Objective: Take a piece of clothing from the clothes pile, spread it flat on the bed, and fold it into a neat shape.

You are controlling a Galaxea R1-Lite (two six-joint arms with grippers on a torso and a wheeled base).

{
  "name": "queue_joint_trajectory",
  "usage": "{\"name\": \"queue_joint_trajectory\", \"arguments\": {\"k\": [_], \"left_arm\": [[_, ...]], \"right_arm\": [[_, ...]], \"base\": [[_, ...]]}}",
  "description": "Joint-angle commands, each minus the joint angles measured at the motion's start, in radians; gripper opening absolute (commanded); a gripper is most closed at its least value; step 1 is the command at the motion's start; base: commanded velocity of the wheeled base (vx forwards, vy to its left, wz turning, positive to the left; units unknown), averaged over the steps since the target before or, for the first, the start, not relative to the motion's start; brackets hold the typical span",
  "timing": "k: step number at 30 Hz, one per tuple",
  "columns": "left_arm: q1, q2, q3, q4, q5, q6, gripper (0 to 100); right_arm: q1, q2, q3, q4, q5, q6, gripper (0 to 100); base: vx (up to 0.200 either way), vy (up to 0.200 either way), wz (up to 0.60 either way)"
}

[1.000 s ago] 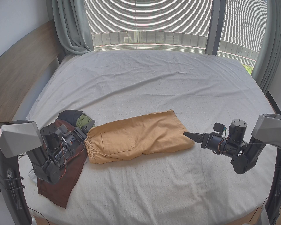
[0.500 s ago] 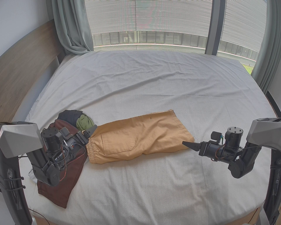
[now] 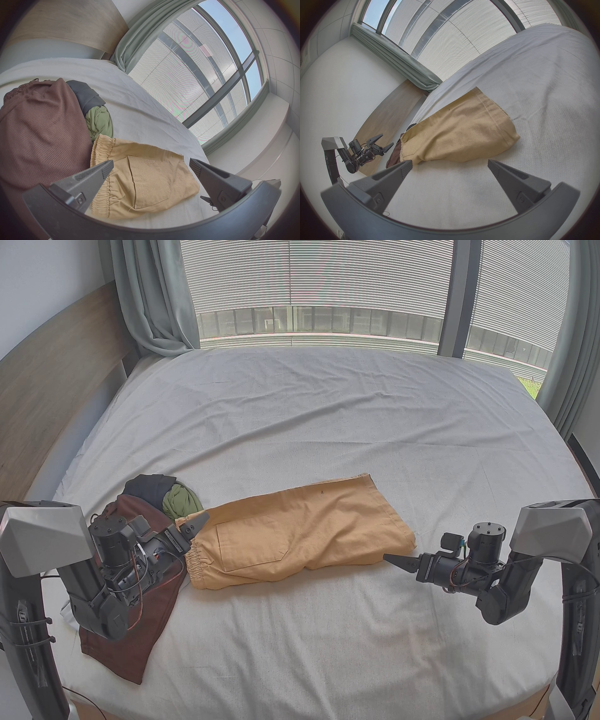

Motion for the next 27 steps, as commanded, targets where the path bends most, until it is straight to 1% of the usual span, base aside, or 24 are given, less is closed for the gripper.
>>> {"name": "queue_joint_trajectory", "arguments": {"k": [1,4,6,7,8,11,18,22,23,24,26,27], "left_arm": [[-0.001,0.004,0.001,-0.001,0.000,0.000,100],[-0.001,0.014,0.001,-0.001,0.000,0.001,100],[-0.004,0.014,0.001,-0.001,0.000,0.006,100],[-0.003,0.015,0.001,-0.001,0.000,0.007,100],[-0.003,0.017,0.001,-0.001,0.000,0.021,100],[-0.003,0.024,-0.001,-0.001,-0.002,0.036,100],[-0.003,0.024,-0.002,-0.001,-0.002,0.036,100],[-0.001,0.026,-0.002,-0.001,-0.003,0.036,100],[-0.001,0.026,-0.002,-0.001,-0.003,0.036,100],[-0.001,0.026,-0.002,-0.001,-0.003,0.036,100],[-0.001,0.027,-0.002,-0.001,-0.003,0.035,100],[0.001,0.029,-0.005,-0.001,-0.003,0.036,100]], "right_arm": [[-0.001,0.053,-0.020,0.000,0.000,0.000,100],[-0.001,0.065,-0.034,0.002,-0.006,0.000,100],[0.002,0.077,-0.052,0.003,-0.036,0.006,100],[0.002,0.079,-0.057,0.003,-0.041,0.008,100],[0.003,0.096,-0.076,0.002,-0.055,0.026,100],[0.003,0.126,-0.107,0.002,-0.058,0.051,100],[0.017,0.152,-0.161,0.019,-0.059,0.052,100],[0.038,0.186,-0.219,0.049,-0.073,0.054,100],[0.049,0.225,-0.276,0.060,-0.108,0.058,100],[0.052,0.241,-0.307,0.065,-0.125,0.068,100],[0.060,0.255,-0.345,0.071,-0.131,0.087,100],[0.064,0.257,-0.369,0.086,-0.133,0.114,100]], "base": [[0.000,0.000,0.00],[0.000,0.000,0.00],[0.000,0.000,0.00],[0.000,0.000,0.00],[0.000,0.000,0.00],[0.000,0.000,0.00],[0.000,0.000,0.00],[0.000,0.000,0.00],[0.000,0.000,0.00],[0.000,0.000,0.00],[0.000,0.000,0.00],[0.000,0.000,0.00]]}}
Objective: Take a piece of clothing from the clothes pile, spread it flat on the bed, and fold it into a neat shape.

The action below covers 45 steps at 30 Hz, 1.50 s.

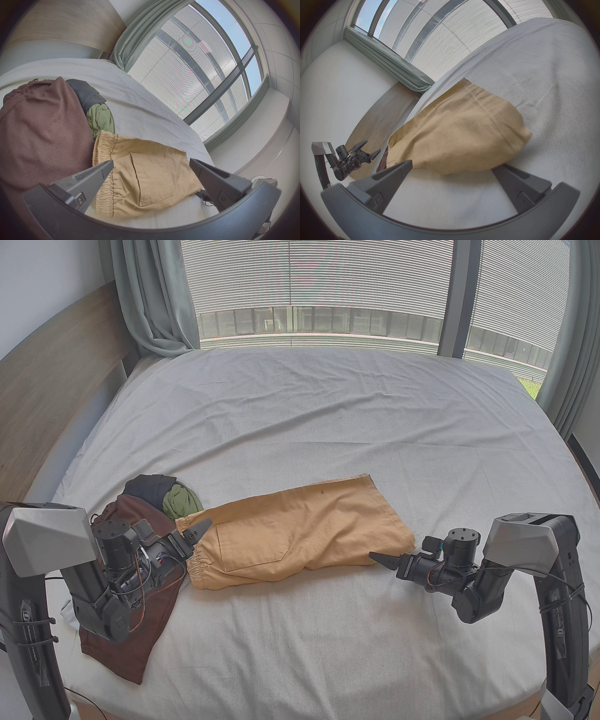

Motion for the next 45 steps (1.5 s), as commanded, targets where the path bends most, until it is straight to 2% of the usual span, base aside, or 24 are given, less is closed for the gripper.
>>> {"name": "queue_joint_trajectory", "arguments": {"k": [1,14,39,40,45], "left_arm": [[0.004,0.006,-0.004,-0.001,0.000,-0.002,100],[0.006,0.006,-0.004,-0.001,0.000,-0.002,100],[0.001,0.010,-0.004,-0.001,0.000,-0.002,100],[0.000,0.010,-0.004,-0.001,0.000,-0.002,100],[0.000,0.010,-0.004,-0.001,0.000,0.000,100]], "right_arm": [[0.026,0.072,-0.118,0.050,-0.029,0.063,100],[0.097,0.071,-0.234,0.133,-0.029,0.142,100],[0.138,0.077,-0.245,0.130,-0.035,0.174,100],[0.137,0.077,-0.245,0.128,-0.035,0.174,0],[0.138,0.083,-0.241,0.122,-0.044,0.174,0]], "base": [[0.000,0.000,0.00],[0.000,0.000,0.00],[0.000,0.000,0.00],[0.000,0.000,0.00],[0.000,0.000,0.00]]}}
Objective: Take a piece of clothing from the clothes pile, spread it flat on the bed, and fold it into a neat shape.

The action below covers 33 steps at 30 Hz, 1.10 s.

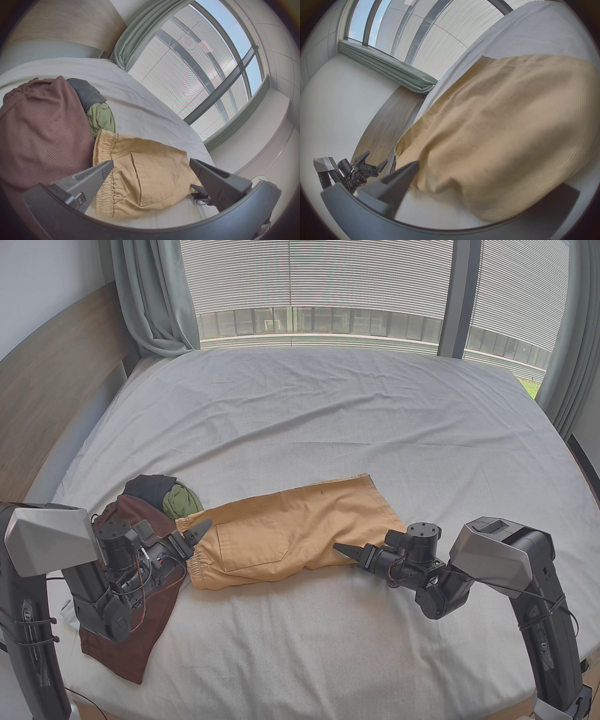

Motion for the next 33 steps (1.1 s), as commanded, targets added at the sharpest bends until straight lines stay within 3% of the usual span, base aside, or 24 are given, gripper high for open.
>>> {"name": "queue_joint_trajectory", "arguments": {"k": [1,13,25,33], "left_arm": [[-0.001,0.001,0.001,-0.001,0.000,0.000,100],[-0.001,0.012,0.000,-0.001,0.000,0.000,100],[-0.002,0.012,0.004,-0.001,-0.001,0.001,100],[0.007,0.003,-0.005,-0.002,-0.057,0.010,100]], "right_arm": [[0.001,0.006,0.000,-0.012,-0.003,-0.002,0],[-0.010,-0.088,0.120,-0.018,-0.005,-0.051,0],[-0.034,-0.255,0.411,-0.021,-0.005,-0.155,0],[-0.057,-0.260,0.631,-0.141,-0.005,-0.204,0]], "base": [[0.000,0.000,0.00],[0.000,0.000,0.00],[0.000,0.000,0.00],[0.000,0.000,0.00]]}}
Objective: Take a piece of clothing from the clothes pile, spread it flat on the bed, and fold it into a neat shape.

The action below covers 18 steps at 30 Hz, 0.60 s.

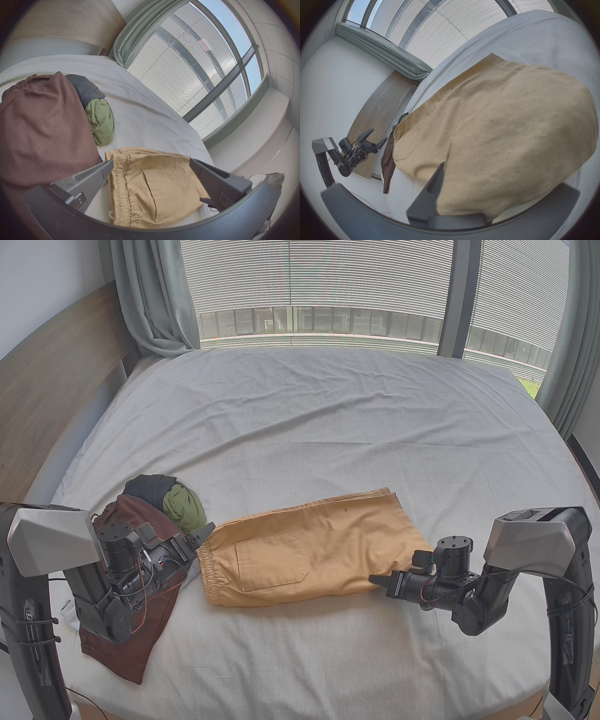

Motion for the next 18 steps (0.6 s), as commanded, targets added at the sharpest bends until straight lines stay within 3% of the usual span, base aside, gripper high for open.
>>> {"name": "queue_joint_trajectory", "arguments": {"k": [1,12,18], "left_arm": [[0.005,-0.009,-0.008,-0.004,-0.020,0.006,100],[0.002,-0.012,-0.003,-0.004,-0.032,0.020,100],[0.019,-0.009,0.003,-0.001,-0.093,0.048,100]], "right_arm": [[-0.015,-0.030,0.155,-0.075,0.001,-0.019,0],[-0.024,-0.016,0.327,-0.190,0.001,-0.076,0],[-0.027,0.004,0.358,-0.213,0.001,-0.093,0]], "base": [[0.000,0.000,0.00],[0.000,0.000,0.00],[0.000,0.000,0.00]]}}
